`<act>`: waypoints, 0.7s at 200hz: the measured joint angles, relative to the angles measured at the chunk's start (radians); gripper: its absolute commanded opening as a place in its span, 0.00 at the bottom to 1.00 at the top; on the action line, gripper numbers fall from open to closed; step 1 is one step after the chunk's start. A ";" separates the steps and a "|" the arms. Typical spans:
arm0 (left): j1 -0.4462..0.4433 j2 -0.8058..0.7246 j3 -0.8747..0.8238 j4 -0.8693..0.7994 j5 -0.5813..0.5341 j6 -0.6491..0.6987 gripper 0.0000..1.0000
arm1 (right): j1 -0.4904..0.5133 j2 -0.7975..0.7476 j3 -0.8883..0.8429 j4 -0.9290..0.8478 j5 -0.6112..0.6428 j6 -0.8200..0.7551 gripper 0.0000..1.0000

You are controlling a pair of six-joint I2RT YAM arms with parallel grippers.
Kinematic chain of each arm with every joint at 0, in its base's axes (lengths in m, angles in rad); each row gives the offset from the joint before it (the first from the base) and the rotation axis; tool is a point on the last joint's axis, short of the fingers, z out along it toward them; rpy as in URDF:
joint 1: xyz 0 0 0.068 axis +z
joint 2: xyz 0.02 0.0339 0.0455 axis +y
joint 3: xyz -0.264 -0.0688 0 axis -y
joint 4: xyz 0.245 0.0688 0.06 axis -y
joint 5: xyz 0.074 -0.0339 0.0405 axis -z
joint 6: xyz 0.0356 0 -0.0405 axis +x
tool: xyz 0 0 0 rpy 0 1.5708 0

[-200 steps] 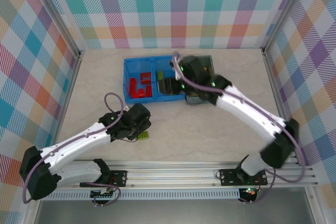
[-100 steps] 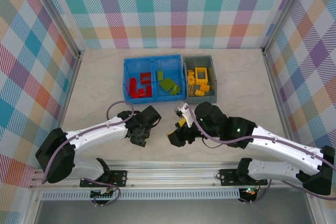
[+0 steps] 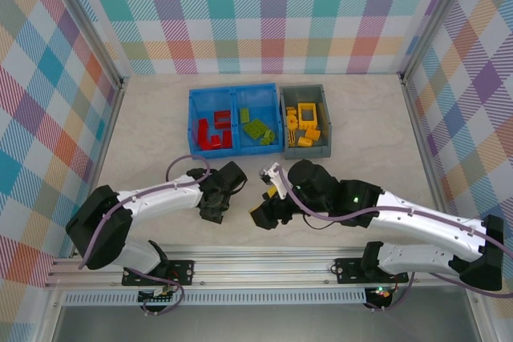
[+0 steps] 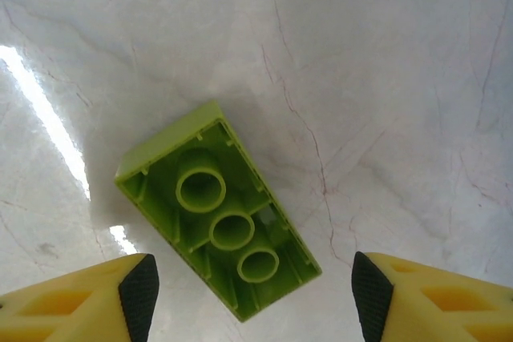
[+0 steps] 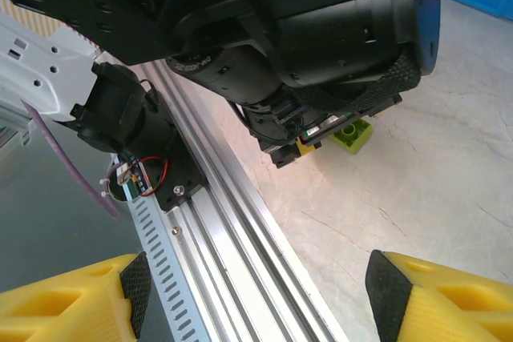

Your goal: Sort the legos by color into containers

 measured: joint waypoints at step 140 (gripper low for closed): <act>0.037 0.048 -0.010 0.010 0.001 0.000 0.22 | 0.003 -0.040 0.008 -0.010 0.076 0.042 0.71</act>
